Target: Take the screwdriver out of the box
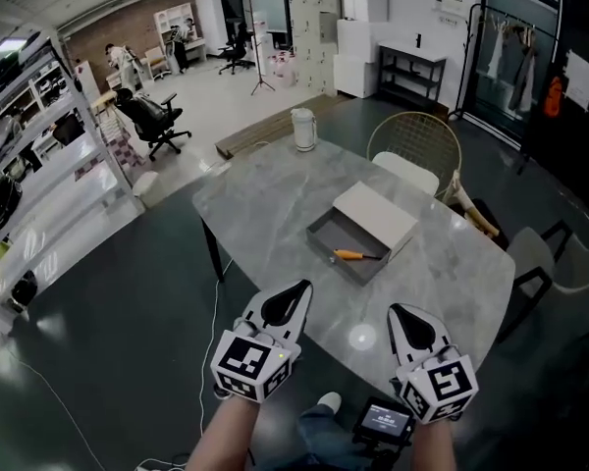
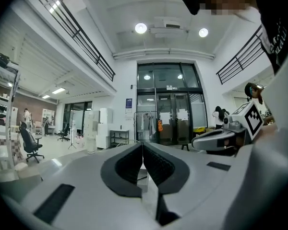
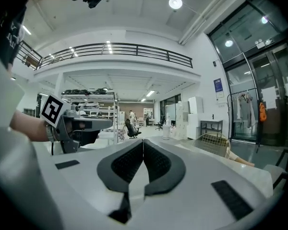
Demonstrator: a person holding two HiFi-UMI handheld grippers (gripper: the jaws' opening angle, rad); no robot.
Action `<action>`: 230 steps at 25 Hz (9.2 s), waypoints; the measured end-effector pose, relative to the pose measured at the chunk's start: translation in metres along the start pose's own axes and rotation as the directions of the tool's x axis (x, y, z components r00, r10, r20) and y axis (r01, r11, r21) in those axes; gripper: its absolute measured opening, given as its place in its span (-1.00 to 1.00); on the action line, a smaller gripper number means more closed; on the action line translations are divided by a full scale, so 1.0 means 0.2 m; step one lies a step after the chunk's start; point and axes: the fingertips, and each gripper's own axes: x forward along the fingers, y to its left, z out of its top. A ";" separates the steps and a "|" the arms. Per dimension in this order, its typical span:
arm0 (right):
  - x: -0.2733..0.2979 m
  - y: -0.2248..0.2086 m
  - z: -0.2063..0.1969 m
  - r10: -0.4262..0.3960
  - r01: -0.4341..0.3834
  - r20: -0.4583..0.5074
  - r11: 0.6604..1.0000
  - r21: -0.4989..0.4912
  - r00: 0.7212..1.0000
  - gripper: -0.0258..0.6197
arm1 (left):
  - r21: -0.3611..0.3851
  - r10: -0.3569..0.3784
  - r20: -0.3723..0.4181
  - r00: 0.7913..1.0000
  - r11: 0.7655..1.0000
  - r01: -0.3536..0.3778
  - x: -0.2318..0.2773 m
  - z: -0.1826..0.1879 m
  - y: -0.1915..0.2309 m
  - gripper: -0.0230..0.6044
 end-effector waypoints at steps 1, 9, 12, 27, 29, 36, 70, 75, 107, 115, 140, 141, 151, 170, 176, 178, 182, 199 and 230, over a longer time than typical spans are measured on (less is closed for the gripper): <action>0.04 -0.05 0.01 -0.011 0.011 -0.002 1.000 0.005 1.000 -0.84 | -0.002 -0.011 -0.005 1.000 1.000 0.011 0.07 0.00 0.03 -0.88; 0.30 -0.41 -0.04 -0.133 0.133 -0.008 0.988 0.072 0.991 -0.84 | 0.012 -0.149 -0.053 0.987 0.989 0.150 0.56 -0.06 0.14 -0.88; 0.34 -0.47 -0.05 -0.149 0.150 -0.018 0.986 0.069 0.989 -0.84 | -0.001 -0.171 -0.088 0.981 0.985 0.171 0.66 -0.10 0.16 -0.88; 0.36 -0.75 -0.21 -0.383 0.390 -0.075 0.906 0.164 0.921 -0.84 | -0.039 -0.378 -0.224 0.898 0.925 0.379 1.07 -0.31 0.17 -0.88; 0.36 -0.79 -0.21 -0.436 0.442 -0.077 0.881 0.169 0.897 -0.84 | -0.033 -0.428 -0.222 0.876 0.902 0.431 1.16 -0.30 0.16 -0.88; 0.36 -0.85 -0.18 -0.602 0.610 -0.104 0.776 0.161 0.792 -0.84 | -0.064 -0.601 -0.231 0.765 0.794 0.605 1.39 -0.33 0.14 -0.88; 0.26 -0.71 -0.54 -0.764 0.820 -0.308 0.486 0.304 0.567 -0.84 | -0.191 -0.655 -0.728 0.203 0.477 0.858 1.33 -1.10 0.09 -0.56; 0.24 -0.71 -0.66 -0.755 0.821 -0.332 0.473 0.320 0.565 -0.84 | -0.147 -0.569 -0.811 0.136 0.423 0.894 1.30 -1.28 0.07 -0.56; 0.11 -0.74 -0.61 -0.774 0.830 -0.316 0.457 0.320 0.548 -0.84 | -0.042 -0.360 -0.924 0.127 0.427 0.903 1.31 -1.35 0.11 -0.65; 0.08 -0.75 -0.47 -0.801 0.835 -0.261 0.466 0.291 0.538 -0.84 | -0.011 -0.409 -0.893 0.190 0.441 0.898 1.32 -1.21 0.08 -0.65; -0.06 -0.72 -0.12 -0.797 0.806 -0.134 0.569 0.161 0.589 -0.84 | -0.045 -0.622 -0.646 0.442 0.609 0.792 1.30 -0.75 -0.06 -0.65; -0.06 -0.72 -0.12 -0.791 0.801 -0.130 0.580 0.151 0.597 -0.84 | -0.052 -0.631 -0.626 0.458 0.620 0.783 1.30 -0.73 -0.06 -0.65; -0.13 -0.71 -0.05 -0.805 0.808 -0.097 0.572 0.141 0.586 -0.84 | -0.070 -0.717 -0.445 0.537 0.626 0.777 1.30 -0.50 -0.13 -0.65; 0.02 -0.73 0.17 -0.850 0.850 -0.035 0.523 0.069 0.526 -0.84 | -0.046 -0.768 0.087 0.635 0.633 0.772 1.39 0.15 0.22 -0.65; 0.13 -0.78 0.25 -0.836 0.835 0.002 0.548 0.055 0.548 -0.84 | -0.049 -0.721 0.114 0.684 0.683 0.729 1.42 0.21 0.44 -0.65; 0.19 -0.79 0.26 -0.825 0.824 0.007 0.564 0.052 0.565 -0.84 | -0.040 -0.698 0.124 0.706 0.707 0.706 1.41 0.23 0.52 -0.65; 0.32 -0.80 0.29 -0.793 0.792 0.022 0.609 0.040 0.608 -0.84 | -0.031 -0.636 0.146 0.758 0.763 0.646 1.41 0.26 0.70 -0.65; 0.60 -0.84 0.33 -0.723 0.725 0.073 0.689 -0.009 0.687 -0.84 | -0.059 -0.364 0.299 0.882 0.916 0.397 1.40 0.39 1.24 -0.65; 0.58 -0.84 0.34 -0.715 0.719 0.080 0.693 -0.057 0.695 -0.84 | -0.021 -0.400 0.269 0.876 0.907 0.421 1.39 0.40 1.18 -0.66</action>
